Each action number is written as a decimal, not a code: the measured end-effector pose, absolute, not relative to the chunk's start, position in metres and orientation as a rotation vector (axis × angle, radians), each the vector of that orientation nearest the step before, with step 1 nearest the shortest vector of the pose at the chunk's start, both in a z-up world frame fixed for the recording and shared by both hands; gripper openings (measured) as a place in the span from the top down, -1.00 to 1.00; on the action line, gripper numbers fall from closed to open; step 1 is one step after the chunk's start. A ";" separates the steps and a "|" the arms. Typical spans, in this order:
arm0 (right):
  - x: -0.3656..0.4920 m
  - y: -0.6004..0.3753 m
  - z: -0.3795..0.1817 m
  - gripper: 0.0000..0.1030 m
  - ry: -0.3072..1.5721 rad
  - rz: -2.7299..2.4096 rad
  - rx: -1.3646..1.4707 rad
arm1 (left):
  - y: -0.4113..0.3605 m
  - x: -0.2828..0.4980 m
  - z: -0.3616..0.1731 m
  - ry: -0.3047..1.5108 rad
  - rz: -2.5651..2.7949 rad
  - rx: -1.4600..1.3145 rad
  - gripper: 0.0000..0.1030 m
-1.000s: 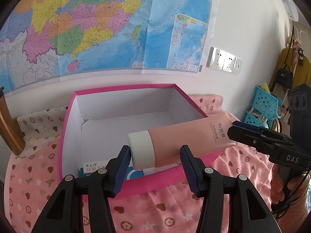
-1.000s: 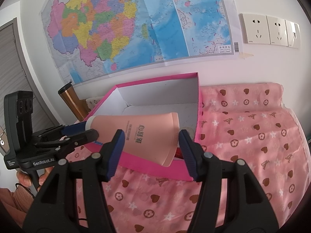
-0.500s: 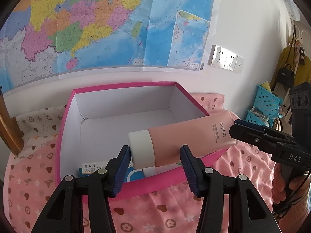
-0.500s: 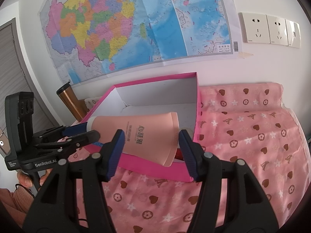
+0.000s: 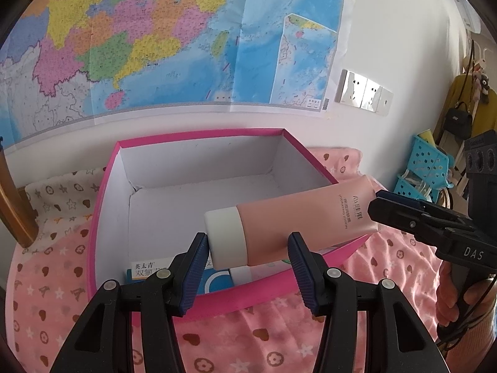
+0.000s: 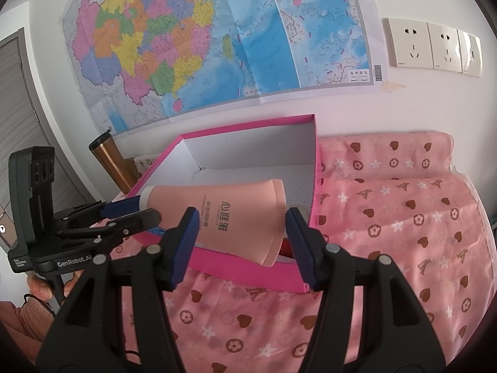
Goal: Organize rigid objects
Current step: 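Lower the peach bottle with the right gripper into the magenta box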
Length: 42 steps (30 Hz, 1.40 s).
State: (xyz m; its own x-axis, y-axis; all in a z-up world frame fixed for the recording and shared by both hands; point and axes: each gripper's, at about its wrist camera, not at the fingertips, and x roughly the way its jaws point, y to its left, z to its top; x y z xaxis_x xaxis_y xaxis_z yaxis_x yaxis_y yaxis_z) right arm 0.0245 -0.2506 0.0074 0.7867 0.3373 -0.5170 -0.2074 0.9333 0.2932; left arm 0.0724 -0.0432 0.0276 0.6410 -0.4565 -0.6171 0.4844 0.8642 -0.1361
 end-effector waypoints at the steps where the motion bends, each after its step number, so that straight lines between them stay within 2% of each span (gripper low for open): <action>1: 0.024 -0.250 0.008 -0.17 0.597 0.296 0.226 | -0.043 0.073 0.027 0.692 -0.536 0.043 -0.02; 42: 0.038 -0.246 0.001 -0.17 0.627 0.302 0.232 | -0.042 0.092 0.019 0.731 -0.512 0.023 -0.02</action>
State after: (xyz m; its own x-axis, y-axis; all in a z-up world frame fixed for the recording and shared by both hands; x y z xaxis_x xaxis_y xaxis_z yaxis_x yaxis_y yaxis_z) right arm 0.0383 -0.2461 0.0011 0.7686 0.3456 -0.5383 -0.2065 0.9305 0.3025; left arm 0.0915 -0.0417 0.0185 0.6276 -0.4388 -0.6431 0.4547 0.8771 -0.1547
